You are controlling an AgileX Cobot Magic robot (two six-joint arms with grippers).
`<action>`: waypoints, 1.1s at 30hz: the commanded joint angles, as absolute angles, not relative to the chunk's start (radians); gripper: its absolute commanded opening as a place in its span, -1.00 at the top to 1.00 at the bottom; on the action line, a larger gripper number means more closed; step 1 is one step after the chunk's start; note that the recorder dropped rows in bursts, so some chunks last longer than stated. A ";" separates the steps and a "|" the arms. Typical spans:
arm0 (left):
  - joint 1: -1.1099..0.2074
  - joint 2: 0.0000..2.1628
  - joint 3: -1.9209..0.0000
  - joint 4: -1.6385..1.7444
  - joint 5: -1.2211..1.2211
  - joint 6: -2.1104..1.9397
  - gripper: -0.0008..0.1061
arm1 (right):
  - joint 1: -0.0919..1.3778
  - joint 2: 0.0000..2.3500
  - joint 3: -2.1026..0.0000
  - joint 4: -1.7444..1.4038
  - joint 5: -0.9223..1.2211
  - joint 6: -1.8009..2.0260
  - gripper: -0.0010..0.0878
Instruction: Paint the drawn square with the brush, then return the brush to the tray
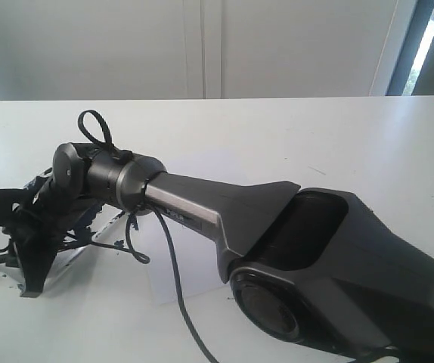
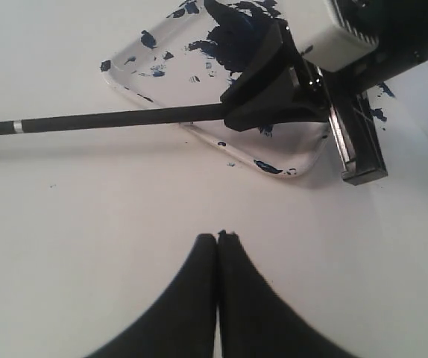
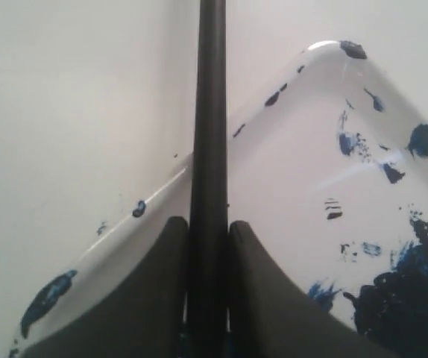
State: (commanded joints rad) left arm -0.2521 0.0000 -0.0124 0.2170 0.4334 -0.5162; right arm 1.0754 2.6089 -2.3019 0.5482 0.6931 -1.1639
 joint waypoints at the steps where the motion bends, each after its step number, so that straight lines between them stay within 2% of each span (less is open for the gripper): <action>1: -0.252 0.000 -0.012 0.217 0.433 -0.516 0.89 | 1.075 2.609 -2.302 0.548 0.679 -1.142 0.98; 5: -0.252 0.000 -0.012 0.217 0.433 -0.516 0.89 | 1.075 2.609 -2.302 0.550 0.655 -1.118 0.91; 8: -0.252 0.000 -0.012 0.217 0.433 -0.516 0.89 | 1.075 2.609 -2.302 0.550 0.659 -1.118 0.68; 15: -0.252 0.000 -0.012 0.217 0.433 -0.516 0.89 | 1.075 2.609 -2.302 0.550 0.659 -1.116 -0.03; 17: -0.252 0.000 -0.012 0.217 0.433 -0.516 0.89 | 1.075 2.609 -2.302 0.554 0.659 -1.116 -0.13; 22: -0.252 0.000 -0.012 0.217 0.433 -0.516 0.89 | 1.101 2.605 -2.302 0.784 0.527 -1.172 -0.14; 24: -0.252 0.000 -0.012 0.217 0.433 -0.516 0.89 | 1.117 2.615 -2.302 0.791 0.444 -1.172 -0.14; 29: -0.252 0.000 -0.012 0.217 0.433 -0.516 0.89 | 1.139 2.652 -2.302 0.791 0.401 -1.186 -0.14; 33: -0.252 0.000 -0.012 0.217 0.433 -0.516 0.89 | 1.139 2.674 -2.302 0.796 0.393 -1.182 0.02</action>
State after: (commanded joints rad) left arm -0.2521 0.0000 -0.0124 0.2170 0.4334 -0.5162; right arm 1.1386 2.6742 -2.3019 0.7958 0.3930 -1.1821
